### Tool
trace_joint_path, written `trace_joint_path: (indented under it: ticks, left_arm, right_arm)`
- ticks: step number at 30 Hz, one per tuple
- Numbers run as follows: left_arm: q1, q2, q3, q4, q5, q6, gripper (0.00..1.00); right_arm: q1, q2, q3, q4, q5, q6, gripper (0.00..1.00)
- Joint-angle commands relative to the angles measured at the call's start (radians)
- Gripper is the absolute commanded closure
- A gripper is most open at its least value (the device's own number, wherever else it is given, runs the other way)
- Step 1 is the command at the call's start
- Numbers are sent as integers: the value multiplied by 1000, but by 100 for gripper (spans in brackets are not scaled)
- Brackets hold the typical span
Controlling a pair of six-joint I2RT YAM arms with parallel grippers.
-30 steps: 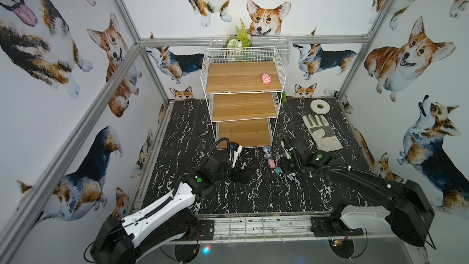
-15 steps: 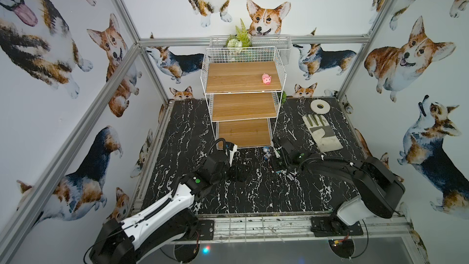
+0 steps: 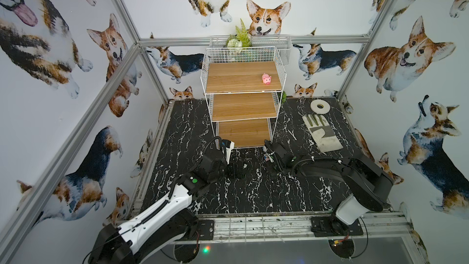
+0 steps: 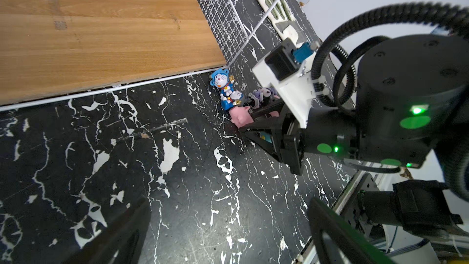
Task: Organize plastic toys on shelves
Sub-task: Move the plastic toy to the center of the board.
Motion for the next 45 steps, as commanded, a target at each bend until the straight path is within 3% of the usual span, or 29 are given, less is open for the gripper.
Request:
trace_joint_path:
  ticks: [1,5,10,14,17,29,35,45]
  left_arm:
    - [10,-35,7,-40,-61,-21,0]
    - [63,-84,22,-154,-138,-44,0]
    - [228,-119,13,-203,-54,-79,0]
    - [328,-135,-12,-188,32,-106,0]
    - [353,-141,-14,-190,66,-110,0]
    - [353,-132,0,-180,105,-94,0]
    - [353,-125,0,-179,113,-88,0]
    - [353,-105,0,-165,135,-86,0]
  right_arm:
    - [42,11,17,4,110,-105,69]
    - [147,31,39,19,258,-280,69]
    - [240,112,18,182,451,-600,69]
    - [263,165,-44,397,463,-840,69]
    - [274,175,-45,418,430,-947,68]
    - [322,173,-55,211,388,-977,58]
    - [341,149,-21,47,349,-922,55]
    - [375,53,-22,-39,276,-839,54]
